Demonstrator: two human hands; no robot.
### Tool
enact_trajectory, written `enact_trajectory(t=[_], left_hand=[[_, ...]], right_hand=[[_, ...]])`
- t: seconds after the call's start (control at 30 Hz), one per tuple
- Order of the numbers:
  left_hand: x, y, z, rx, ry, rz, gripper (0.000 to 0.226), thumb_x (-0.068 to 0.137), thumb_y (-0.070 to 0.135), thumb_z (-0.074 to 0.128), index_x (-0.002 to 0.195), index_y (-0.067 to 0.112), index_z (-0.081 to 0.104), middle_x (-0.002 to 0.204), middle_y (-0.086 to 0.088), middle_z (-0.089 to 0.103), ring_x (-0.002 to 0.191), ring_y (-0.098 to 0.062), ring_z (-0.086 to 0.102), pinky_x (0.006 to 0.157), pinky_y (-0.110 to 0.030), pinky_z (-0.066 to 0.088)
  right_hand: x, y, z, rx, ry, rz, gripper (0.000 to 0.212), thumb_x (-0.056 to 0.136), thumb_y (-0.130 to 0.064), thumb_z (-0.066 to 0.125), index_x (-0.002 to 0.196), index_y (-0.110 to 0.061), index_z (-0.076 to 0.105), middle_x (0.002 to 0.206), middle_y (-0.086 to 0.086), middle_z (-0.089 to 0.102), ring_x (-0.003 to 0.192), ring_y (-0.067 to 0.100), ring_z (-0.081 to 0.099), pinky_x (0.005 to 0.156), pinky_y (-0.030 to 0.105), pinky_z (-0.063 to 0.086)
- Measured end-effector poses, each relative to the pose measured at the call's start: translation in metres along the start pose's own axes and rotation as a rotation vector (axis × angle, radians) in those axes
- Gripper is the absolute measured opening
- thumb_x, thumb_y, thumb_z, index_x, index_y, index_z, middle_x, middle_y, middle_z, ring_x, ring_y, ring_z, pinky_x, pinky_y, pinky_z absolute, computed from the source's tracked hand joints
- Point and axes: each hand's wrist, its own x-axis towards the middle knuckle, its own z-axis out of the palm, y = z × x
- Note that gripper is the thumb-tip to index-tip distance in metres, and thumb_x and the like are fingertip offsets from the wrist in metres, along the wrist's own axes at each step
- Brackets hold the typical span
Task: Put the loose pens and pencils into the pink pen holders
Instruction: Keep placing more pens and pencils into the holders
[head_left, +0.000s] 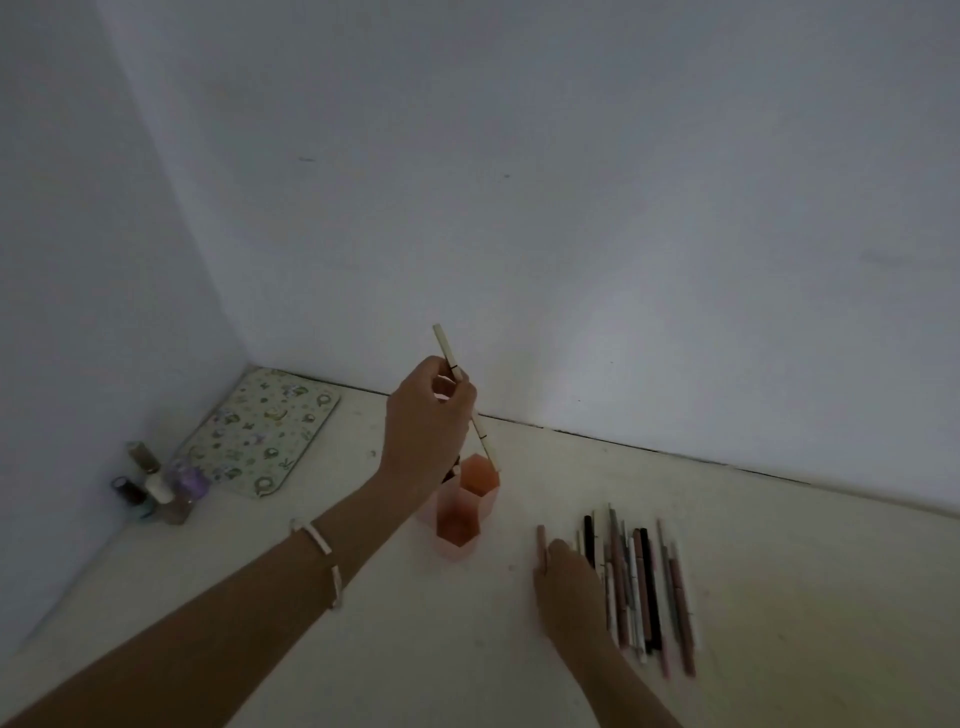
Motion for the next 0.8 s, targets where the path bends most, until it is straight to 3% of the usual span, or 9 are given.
enact_trajectory(t=[0.1,0.17,0.27,0.33,0.57,0.7,0.8], left_hand=[[0.009,-0.009,-0.015,-0.028,0.044,-0.027,0.016,0.091,0.02,0.056,0.076,0.018,0.059,0.074,0.002,0.066,0.068,-0.019,0.069,0.059,-0.028,0.06],[0.017,-0.014,-0.024,-0.003,0.103,0.022,0.015,0.09,0.021,0.059,0.076,0.02,0.061,0.072,0.005,0.067,0.067,-0.016,0.07,0.06,-0.028,0.059],[0.027,-0.025,-0.034,0.095,0.166,0.142,0.002,0.088,0.021,0.062,0.086,0.02,0.062,0.073,0.011,0.066,0.064,-0.004,0.067,0.054,-0.012,0.051],[0.029,-0.035,-0.034,0.146,0.13,0.152,0.01,0.088,0.019,0.063,0.094,0.023,0.057,0.075,0.013,0.065,0.063,0.004,0.065,0.048,-0.008,0.046],[0.021,-0.081,-0.029,0.546,0.048,0.151,0.009,0.087,0.028,0.061,0.089,0.025,0.053,0.08,0.012,0.067,0.069,-0.009,0.063,0.061,-0.025,0.049],[0.018,-0.1,-0.03,0.682,-0.082,0.111,0.026,0.083,0.047,0.061,0.093,0.024,0.069,0.099,0.008,0.069,0.103,-0.013,0.056,0.084,-0.029,0.047],[0.022,-0.098,-0.041,0.58,-0.024,0.092,0.047,0.084,0.056,0.051,0.111,0.021,0.068,0.116,0.006,0.066,0.114,-0.016,0.053,0.097,-0.033,0.039]], right_hand=[[0.003,-0.018,-0.015,0.414,0.068,0.051,0.055,0.092,-0.007,0.051,0.143,-0.014,0.032,0.09,0.003,0.061,0.068,0.011,0.062,0.057,0.027,0.057],[0.007,-0.029,-0.038,0.692,0.211,-0.021,0.076,0.09,0.0,0.054,0.152,-0.019,0.016,0.074,0.006,0.059,0.049,0.006,0.058,0.041,0.018,0.048],[0.017,-0.045,-0.076,0.847,0.438,-0.145,0.084,0.091,0.0,0.055,0.152,-0.032,0.008,0.077,0.003,0.06,0.048,0.007,0.056,0.044,0.018,0.045],[0.021,-0.057,-0.093,0.94,0.527,-0.208,0.078,0.093,-0.004,0.054,0.15,-0.037,0.013,0.081,0.001,0.061,0.05,0.006,0.056,0.049,0.019,0.046],[0.021,-0.082,-0.097,0.956,0.64,-0.348,0.064,0.093,-0.014,0.058,0.143,-0.035,0.025,0.082,-0.005,0.065,0.073,0.009,0.064,0.065,0.011,0.049],[0.02,-0.093,-0.086,0.87,0.614,-0.418,0.062,0.093,-0.011,0.059,0.141,-0.035,0.027,0.083,-0.007,0.066,0.07,0.006,0.064,0.061,0.01,0.049],[0.018,-0.105,-0.08,0.778,0.549,-0.462,0.058,0.094,-0.013,0.057,0.139,-0.037,0.029,0.09,-0.01,0.066,0.068,0.003,0.063,0.059,0.012,0.05]])
